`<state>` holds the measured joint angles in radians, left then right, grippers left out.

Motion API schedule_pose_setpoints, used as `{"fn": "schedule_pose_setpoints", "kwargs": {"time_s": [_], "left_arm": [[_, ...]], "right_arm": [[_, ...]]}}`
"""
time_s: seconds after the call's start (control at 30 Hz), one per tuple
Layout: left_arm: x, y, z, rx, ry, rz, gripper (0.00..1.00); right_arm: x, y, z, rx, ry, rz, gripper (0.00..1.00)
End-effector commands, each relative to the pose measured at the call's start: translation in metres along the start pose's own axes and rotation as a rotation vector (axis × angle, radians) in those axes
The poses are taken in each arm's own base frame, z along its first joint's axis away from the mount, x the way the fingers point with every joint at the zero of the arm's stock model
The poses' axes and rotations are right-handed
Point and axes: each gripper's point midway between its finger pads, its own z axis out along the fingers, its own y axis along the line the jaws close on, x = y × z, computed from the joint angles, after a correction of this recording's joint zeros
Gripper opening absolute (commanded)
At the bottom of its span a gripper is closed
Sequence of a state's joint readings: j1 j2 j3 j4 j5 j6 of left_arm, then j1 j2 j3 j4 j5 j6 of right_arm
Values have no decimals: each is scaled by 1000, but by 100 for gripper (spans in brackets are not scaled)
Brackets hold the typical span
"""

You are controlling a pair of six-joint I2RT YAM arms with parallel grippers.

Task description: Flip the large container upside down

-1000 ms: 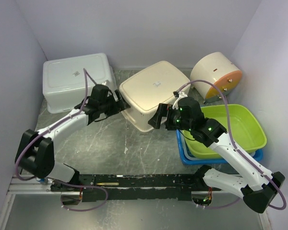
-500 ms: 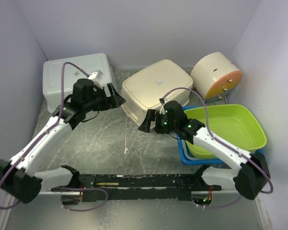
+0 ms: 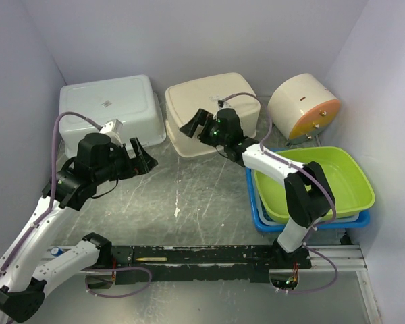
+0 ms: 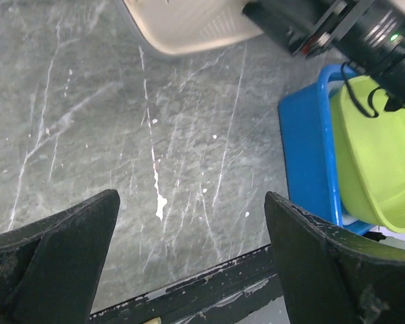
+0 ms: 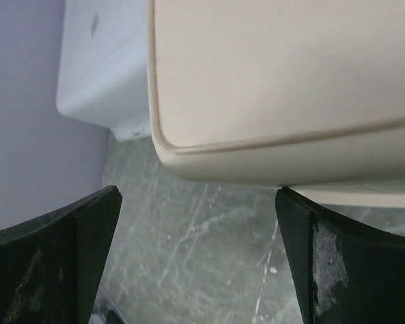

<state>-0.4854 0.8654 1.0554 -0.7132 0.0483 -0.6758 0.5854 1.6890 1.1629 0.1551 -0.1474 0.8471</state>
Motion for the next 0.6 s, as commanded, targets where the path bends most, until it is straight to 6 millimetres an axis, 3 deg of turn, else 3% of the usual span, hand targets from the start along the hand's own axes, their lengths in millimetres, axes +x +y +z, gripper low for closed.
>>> {"fn": "schedule_pose_setpoints", "kwargs": {"time_s": [0.0, 0.2, 0.3, 0.43, 0.57], "left_arm": [[13, 8, 0, -24, 47, -7, 99], [12, 4, 0, 5, 50, 43, 99], [9, 6, -3, -13, 39, 51, 99], [6, 3, -7, -2, 31, 54, 99], [9, 0, -9, 20, 39, 41, 99]], "right_arm": [[-34, 28, 3, -97, -114, 16, 100], [-1, 12, -12, -56, -69, -18, 100], [11, 0, -7, -44, -57, 3, 100], [-1, 0, 23, -45, -90, -1, 100], [-38, -2, 59, -28, -184, -16, 100]]}}
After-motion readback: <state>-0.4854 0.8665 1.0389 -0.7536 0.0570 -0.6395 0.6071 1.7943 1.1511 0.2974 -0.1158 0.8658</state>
